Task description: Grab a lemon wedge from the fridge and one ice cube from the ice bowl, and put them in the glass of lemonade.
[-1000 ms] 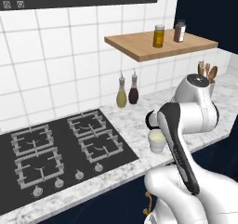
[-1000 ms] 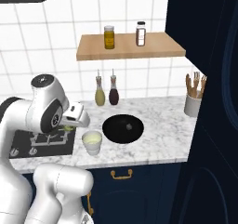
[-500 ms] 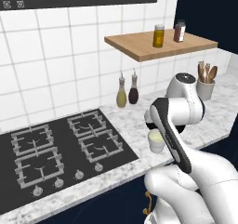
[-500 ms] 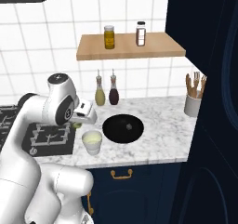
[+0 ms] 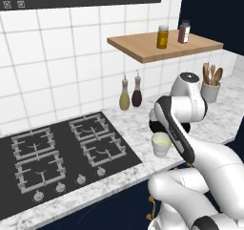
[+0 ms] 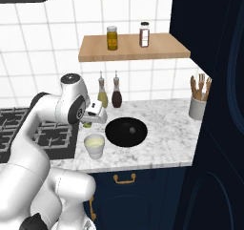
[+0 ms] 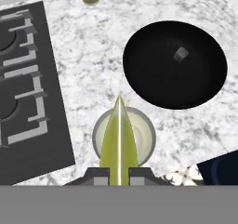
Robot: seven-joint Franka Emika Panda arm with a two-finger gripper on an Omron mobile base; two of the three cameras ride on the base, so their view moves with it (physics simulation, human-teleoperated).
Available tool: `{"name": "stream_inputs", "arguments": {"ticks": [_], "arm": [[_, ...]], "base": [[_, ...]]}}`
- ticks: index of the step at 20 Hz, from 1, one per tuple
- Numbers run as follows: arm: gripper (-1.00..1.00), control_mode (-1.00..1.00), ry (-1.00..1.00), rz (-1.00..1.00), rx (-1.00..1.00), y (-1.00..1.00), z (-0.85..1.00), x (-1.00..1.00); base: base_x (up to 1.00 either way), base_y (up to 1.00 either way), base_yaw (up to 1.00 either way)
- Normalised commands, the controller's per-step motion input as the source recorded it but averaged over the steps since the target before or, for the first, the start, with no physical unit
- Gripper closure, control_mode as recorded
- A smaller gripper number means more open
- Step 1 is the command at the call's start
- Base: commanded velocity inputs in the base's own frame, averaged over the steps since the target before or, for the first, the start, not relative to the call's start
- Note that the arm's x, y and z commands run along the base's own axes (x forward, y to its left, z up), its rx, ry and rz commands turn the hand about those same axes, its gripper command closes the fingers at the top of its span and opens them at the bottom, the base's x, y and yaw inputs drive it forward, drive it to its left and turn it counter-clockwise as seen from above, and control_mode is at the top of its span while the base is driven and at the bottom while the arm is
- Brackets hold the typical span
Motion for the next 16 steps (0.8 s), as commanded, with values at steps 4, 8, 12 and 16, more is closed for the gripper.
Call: {"name": "stream_inputs", "arguments": {"ticks": [4,8,12,16], "arm": [[1.0,-1.0,0.0,0.01,0.0,-0.04,-0.12,0.25],[1.0,-1.0,0.05,0.0,0.0,0.0,-0.5,0.01],[1.0,-1.0,0.06,0.0,0.0,-0.01,-0.6,0.0],[1.0,-1.0,0.01,0.0,0.0,0.0,-0.25,0.06]], "base": [[0.0,0.0,0.0],[0.0,0.0,0.0],[0.0,0.0,0.0],[0.0,0.0,0.0]]}}
